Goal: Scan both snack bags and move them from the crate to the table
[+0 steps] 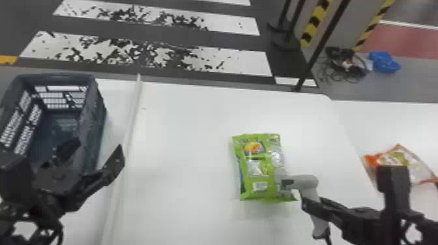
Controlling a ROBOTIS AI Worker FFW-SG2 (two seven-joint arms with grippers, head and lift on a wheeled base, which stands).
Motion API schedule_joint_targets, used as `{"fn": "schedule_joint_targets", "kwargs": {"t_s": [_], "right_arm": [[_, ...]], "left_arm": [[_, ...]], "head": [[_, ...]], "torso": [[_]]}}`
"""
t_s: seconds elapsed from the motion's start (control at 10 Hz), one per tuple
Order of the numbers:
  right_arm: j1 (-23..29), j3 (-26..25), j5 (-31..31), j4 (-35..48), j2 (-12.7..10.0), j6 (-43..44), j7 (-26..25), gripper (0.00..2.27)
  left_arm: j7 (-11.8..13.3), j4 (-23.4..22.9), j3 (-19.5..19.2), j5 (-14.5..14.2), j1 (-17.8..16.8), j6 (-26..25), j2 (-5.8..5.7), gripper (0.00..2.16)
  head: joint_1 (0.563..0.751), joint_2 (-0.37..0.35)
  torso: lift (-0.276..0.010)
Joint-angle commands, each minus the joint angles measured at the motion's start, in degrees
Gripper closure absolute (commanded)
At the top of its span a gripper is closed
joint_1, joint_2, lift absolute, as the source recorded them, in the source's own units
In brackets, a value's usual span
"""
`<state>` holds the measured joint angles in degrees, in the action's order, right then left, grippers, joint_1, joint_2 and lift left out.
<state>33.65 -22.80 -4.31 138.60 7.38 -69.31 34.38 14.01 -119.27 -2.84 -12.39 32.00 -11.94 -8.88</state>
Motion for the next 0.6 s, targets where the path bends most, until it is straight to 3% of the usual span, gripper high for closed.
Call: {"fn": "schedule_joint_targets", "kwargs": {"t_s": [0.0,0.3,0.5], "right_arm": [[-2.5,-2.7,-1.4,-2.6,0.2,2.2,0.0,2.25],[-6.6,-3.0,-2.1,-13.4,3.6,17.1,-2.3,2.25],[-9.2,-2.8,-2.0,-20.8,4.7,24.7,-3.4,2.25]], "left_arm": [[0.1,-0.1,-0.2,0.0,0.2,0.0,0.0,0.09],[0.1,-0.2,-0.2,0.0,0.3,0.0,0.0,0.09],[0.2,-0.4,-0.2,0.1,0.3,0.0,-0.09,0.09]], "head": [[0.695,-0.168],[0.695,-0.213],[0.695,-0.249]], "torso": [[-0.088],[-0.088],[-0.088]]}}
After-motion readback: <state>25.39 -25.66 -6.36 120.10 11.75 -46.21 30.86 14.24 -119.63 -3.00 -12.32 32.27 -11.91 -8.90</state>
